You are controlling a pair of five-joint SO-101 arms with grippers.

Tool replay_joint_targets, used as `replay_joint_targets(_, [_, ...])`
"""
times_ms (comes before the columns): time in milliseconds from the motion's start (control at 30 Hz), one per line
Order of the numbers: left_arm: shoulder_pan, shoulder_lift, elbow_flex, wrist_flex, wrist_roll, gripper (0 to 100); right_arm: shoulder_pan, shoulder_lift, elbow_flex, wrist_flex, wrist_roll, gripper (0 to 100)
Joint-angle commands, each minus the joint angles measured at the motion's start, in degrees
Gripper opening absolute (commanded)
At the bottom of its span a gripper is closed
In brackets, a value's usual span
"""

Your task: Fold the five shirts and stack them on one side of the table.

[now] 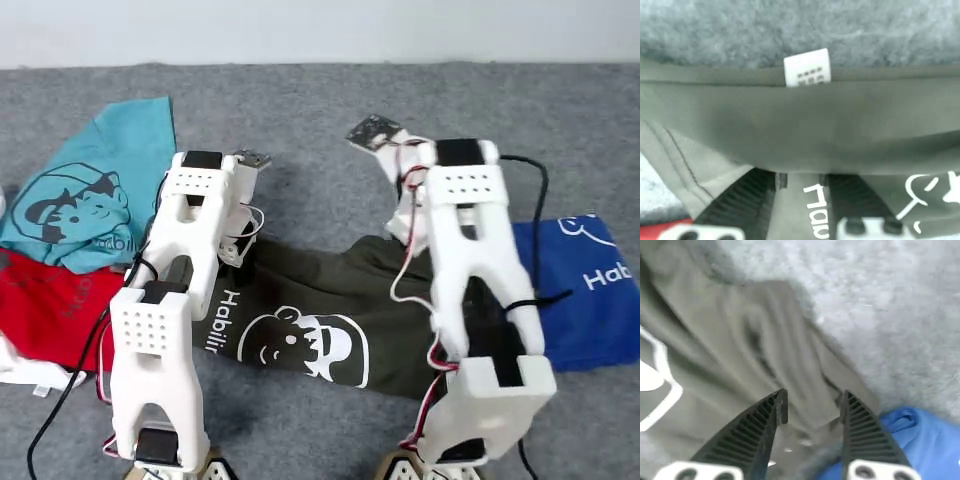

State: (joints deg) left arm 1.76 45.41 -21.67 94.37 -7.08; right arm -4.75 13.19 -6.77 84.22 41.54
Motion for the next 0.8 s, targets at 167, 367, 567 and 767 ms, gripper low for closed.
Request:
replay_joint_targets(167, [2.7, 1.4, 1.2, -2.1, 0.3, 12, 8.7, 5.8, -0.4, -6.4, 4.7, 13.6])
replay_joint_targets(367, [2.8, 1.4, 1.2, -2.1, 0.2, 12, 8.8, 10.0, -0.4, -7.3, 4.7, 13.3])
replay_joint_targets(567, [2.8, 1.4, 1.2, -2.1, 0.2, 12, 9.0, 10.9, -0.4, -6.6, 4.7, 13.3])
replay_joint_targets(767, [2.8, 1.4, 1.2, -2.1, 0.2, 12, 9.0, 10.9, -0.4, -5.2, 4.7, 13.2])
